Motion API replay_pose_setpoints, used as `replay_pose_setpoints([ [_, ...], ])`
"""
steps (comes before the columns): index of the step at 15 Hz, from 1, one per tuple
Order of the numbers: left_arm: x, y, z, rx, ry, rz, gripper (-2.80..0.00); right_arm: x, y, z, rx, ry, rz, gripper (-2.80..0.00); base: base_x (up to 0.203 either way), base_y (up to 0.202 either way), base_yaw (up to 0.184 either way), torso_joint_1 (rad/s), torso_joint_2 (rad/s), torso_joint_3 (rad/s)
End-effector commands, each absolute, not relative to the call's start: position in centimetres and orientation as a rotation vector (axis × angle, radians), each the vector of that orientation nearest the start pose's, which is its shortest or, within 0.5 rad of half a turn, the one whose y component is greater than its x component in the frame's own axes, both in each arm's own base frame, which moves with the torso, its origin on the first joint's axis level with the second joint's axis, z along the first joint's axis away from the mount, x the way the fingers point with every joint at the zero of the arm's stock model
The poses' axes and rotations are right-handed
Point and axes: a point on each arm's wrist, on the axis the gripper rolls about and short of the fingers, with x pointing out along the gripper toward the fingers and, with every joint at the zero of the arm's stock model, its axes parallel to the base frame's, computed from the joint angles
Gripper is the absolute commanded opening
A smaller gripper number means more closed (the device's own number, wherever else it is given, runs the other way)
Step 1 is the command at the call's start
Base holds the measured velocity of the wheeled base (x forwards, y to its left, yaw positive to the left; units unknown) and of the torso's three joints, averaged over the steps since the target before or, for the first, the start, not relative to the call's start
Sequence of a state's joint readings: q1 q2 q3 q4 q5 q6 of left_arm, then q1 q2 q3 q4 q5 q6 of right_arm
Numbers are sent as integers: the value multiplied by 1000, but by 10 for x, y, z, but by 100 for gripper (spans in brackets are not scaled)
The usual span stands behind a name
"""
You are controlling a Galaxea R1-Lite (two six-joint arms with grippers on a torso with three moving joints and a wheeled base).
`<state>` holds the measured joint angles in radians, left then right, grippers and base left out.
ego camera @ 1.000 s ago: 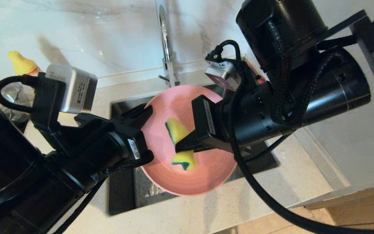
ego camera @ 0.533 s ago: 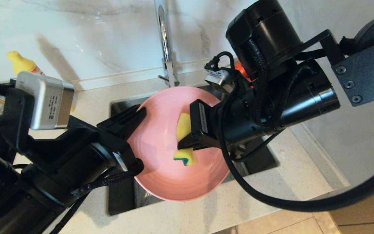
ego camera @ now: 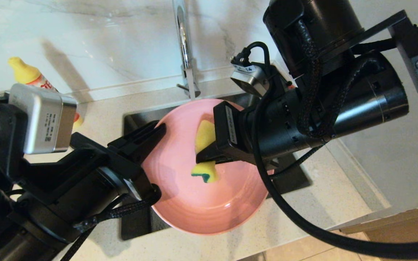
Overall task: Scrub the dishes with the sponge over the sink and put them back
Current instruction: Wipe the plate
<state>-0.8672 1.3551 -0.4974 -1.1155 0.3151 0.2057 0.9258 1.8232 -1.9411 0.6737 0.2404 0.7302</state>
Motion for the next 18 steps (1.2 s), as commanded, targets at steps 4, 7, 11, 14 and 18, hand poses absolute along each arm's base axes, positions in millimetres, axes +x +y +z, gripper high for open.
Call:
replay_pose_setpoints([
  [4,137,-151,236,52,-273,-523,-280,185,274,326,420,993,917,-280,0,0,0,0,0,0],
  [7,137,-151,230,56,-253,-521,-280,166,265,341,492,1086,1054,-280,0,0,0,0,0,0],
  [11,137,-151,230,53,-255,-521,-280,154,249,355,507,1104,1146,-280,0,0,0,0,0,0],
  [14,137,-149,236,39,-273,-513,-280,149,242,354,499,1158,1156,-280,0,0,0,0,0,0],
  [18,130,-142,250,3,-325,-512,-280,153,245,348,496,1202,1151,-280,0,0,0,0,0,0],
])
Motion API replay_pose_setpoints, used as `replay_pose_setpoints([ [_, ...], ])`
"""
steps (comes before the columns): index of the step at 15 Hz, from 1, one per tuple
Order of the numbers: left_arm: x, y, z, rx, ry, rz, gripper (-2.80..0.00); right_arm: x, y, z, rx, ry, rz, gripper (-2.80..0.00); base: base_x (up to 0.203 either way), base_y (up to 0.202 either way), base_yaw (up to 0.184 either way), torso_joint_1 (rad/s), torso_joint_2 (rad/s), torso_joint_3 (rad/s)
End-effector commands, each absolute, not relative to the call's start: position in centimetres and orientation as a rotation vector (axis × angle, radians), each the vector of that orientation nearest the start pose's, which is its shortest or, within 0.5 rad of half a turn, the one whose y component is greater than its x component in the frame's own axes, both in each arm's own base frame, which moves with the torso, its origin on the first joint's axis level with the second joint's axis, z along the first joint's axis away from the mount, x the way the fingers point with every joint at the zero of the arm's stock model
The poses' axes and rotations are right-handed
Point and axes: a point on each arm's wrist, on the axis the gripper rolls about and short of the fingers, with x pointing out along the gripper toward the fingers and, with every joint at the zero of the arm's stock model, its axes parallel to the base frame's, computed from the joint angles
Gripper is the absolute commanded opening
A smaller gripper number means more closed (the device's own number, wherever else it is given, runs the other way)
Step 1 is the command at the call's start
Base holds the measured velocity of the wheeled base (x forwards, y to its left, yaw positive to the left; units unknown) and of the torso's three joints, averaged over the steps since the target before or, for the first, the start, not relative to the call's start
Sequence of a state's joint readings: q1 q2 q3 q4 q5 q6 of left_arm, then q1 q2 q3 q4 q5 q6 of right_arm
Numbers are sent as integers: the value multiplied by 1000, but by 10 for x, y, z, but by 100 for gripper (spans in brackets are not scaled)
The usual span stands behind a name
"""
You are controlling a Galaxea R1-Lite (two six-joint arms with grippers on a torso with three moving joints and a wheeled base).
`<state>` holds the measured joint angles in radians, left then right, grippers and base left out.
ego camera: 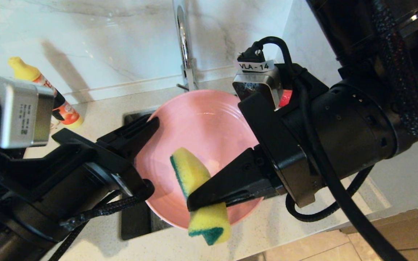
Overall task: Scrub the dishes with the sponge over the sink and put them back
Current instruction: Wipe the plate
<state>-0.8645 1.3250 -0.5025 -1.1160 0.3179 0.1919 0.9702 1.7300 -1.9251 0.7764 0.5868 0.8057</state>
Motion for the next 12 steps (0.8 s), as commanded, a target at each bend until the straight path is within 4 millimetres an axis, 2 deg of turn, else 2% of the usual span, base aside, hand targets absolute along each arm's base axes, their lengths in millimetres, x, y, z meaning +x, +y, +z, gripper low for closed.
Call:
replay_pose_setpoints([
  [1,129,-141,251,0,-330,-512,-280,156,250,343,493,1223,1148,-280,0,0,0,0,0,0],
  [7,127,-138,250,1,-331,-512,-280,168,270,323,475,1284,1113,-280,0,0,0,0,0,0],
  [12,125,-137,249,1,-328,-514,-280,174,273,320,477,1265,1082,-280,0,0,0,0,0,0],
])
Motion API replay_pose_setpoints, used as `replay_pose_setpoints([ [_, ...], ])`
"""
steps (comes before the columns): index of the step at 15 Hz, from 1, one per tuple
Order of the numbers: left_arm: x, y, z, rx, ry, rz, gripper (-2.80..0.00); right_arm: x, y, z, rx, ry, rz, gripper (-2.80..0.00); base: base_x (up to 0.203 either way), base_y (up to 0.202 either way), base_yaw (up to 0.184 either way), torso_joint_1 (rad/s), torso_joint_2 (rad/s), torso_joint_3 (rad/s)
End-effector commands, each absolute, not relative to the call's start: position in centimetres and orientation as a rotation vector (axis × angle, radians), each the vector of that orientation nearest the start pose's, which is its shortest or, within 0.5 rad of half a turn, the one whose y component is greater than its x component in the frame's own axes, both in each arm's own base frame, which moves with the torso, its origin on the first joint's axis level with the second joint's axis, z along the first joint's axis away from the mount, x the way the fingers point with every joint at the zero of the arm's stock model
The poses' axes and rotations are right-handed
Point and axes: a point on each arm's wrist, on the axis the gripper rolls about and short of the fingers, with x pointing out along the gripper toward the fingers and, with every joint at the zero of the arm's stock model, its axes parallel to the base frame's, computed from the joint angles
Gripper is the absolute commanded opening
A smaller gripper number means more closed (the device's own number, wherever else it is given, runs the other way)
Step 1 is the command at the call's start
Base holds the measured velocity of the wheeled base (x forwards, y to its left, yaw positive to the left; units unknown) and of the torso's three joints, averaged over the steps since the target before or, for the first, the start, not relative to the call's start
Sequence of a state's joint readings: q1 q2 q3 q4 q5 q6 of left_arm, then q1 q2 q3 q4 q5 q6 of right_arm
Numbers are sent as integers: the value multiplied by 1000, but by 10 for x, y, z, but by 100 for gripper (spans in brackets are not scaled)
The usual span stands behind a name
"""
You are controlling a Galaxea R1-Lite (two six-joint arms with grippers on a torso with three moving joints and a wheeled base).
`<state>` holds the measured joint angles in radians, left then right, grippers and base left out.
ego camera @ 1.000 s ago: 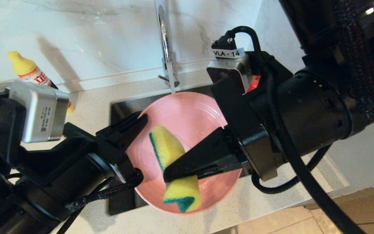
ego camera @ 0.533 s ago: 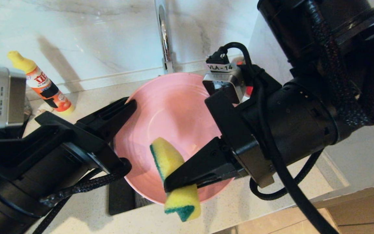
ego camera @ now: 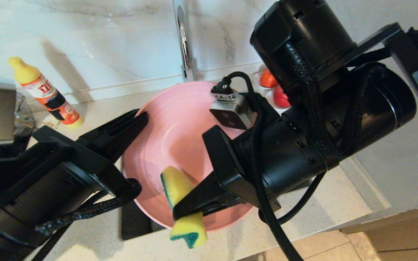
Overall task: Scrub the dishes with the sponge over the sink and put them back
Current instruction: Wipe the plate
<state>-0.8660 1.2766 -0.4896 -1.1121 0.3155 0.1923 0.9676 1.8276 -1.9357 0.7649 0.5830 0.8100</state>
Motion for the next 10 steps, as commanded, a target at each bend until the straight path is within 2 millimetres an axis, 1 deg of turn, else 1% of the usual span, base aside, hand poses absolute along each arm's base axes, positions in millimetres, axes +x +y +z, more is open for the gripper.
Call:
replay_pose_setpoints([
  [1,124,-136,250,-1,-330,-514,-280,177,272,320,480,1254,1066,-280,0,0,0,0,0,0],
  [3,124,-135,248,4,-325,-514,-280,179,271,320,482,1243,1053,-280,0,0,0,0,0,0],
  [5,124,-135,247,6,-325,-514,-280,187,265,320,498,1231,1025,-280,0,0,0,0,0,0],
  [10,123,-135,248,11,-329,-516,-280,199,257,322,524,1195,999,-280,0,0,0,0,0,0],
])
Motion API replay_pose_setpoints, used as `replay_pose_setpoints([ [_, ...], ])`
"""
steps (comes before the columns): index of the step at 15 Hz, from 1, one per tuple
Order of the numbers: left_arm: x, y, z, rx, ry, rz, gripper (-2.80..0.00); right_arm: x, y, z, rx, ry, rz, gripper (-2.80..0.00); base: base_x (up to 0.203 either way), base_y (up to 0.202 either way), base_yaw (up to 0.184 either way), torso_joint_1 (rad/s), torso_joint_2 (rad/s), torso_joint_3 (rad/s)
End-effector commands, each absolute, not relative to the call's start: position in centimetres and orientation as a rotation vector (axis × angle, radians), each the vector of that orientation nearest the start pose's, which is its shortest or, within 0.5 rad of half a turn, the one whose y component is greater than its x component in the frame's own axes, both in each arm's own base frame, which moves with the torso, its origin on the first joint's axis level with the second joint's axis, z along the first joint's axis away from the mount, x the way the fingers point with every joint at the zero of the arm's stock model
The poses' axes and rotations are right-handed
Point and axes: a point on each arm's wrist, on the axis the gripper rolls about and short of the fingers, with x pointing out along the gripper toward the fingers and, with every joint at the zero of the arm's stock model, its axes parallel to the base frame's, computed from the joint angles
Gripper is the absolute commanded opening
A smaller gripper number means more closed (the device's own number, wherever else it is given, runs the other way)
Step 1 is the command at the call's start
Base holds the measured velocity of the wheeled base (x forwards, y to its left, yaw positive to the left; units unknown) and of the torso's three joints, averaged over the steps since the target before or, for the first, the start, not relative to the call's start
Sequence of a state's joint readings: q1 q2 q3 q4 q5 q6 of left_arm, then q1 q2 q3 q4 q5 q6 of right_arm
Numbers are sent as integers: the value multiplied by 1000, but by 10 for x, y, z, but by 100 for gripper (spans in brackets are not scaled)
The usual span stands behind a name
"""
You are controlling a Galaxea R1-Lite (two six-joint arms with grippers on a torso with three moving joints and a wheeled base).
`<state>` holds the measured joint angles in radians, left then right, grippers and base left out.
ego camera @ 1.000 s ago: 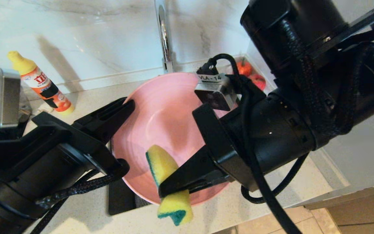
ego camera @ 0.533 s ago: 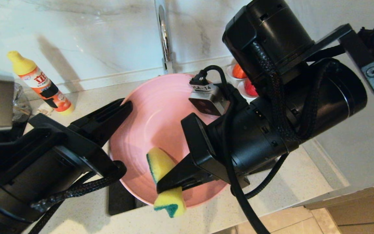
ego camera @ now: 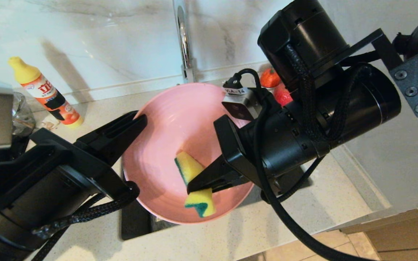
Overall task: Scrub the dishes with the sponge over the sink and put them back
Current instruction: Wipe the plate
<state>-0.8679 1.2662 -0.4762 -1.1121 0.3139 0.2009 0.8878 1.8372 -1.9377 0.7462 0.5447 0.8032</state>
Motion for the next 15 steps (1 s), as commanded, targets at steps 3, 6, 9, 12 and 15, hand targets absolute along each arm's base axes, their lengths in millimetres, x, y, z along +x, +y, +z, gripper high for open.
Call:
replay_pose_setpoints([
  [3,124,-136,247,14,-327,-516,-280,200,251,326,517,1132,948,-280,0,0,0,0,0,0],
  [6,123,-135,248,10,-330,-517,-280,203,253,324,504,1112,918,-280,0,0,0,0,0,0],
  [9,123,-135,248,10,-329,-517,-280,205,254,324,506,1099,925,-280,0,0,0,0,0,0],
  [12,123,-134,244,22,-319,-522,-280,204,253,328,513,1079,935,-280,0,0,0,0,0,0],
  [15,122,-134,237,38,-306,-540,-280,210,245,329,530,1062,910,-280,0,0,0,0,0,0],
])
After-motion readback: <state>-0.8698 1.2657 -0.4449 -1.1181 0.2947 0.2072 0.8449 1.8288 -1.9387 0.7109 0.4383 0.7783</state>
